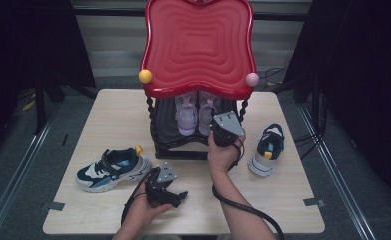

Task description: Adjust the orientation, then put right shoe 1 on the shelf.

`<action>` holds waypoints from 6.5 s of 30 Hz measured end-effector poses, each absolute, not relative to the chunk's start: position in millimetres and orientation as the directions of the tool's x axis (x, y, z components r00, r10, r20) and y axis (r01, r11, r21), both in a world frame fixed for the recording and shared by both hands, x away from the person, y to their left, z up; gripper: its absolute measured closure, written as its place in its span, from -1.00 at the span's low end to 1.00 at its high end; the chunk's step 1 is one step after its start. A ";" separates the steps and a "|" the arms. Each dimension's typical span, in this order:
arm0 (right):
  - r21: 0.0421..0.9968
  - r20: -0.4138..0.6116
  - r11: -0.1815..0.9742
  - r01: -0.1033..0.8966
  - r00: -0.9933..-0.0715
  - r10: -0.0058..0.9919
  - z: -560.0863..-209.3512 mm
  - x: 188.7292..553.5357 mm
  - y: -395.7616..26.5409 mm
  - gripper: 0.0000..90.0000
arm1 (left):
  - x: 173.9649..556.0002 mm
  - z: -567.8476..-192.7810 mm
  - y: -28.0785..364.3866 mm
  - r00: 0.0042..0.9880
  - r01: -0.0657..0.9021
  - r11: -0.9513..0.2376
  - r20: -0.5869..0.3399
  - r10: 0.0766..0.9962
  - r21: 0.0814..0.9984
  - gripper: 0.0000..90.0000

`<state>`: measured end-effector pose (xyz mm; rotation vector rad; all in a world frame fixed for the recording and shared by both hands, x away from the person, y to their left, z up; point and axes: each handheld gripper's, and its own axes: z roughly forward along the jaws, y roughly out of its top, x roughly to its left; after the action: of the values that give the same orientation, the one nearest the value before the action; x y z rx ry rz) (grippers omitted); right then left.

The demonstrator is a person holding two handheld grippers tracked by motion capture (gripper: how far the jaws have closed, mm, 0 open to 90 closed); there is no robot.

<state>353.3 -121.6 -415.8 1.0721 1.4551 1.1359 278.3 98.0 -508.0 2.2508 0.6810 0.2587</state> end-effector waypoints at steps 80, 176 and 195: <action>0.944 -0.071 0.221 0.244 -0.505 0.860 -406.9 293.3 -134.7 -0.39 | 279.4 -508.2 96.0 0.842 0.388 -0.573 -0.024 0.539 0.722 -0.67; 0.717 0.026 0.455 0.529 -0.672 0.740 -510.5 252.2 -195.6 -0.77 | 289.5 -439.7 121.2 0.775 0.600 -0.645 -0.142 0.616 0.473 -0.50; 0.715 0.029 0.454 0.532 -0.671 0.741 -510.5 252.2 -195.5 -0.77 | 306.6 -403.2 158.4 0.680 0.702 -0.603 -0.106 0.725 0.378 -0.50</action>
<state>252.2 -195.5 -510.5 1.0909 2.4204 1.0382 306.6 158.4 -403.2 2.5036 1.1160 0.0822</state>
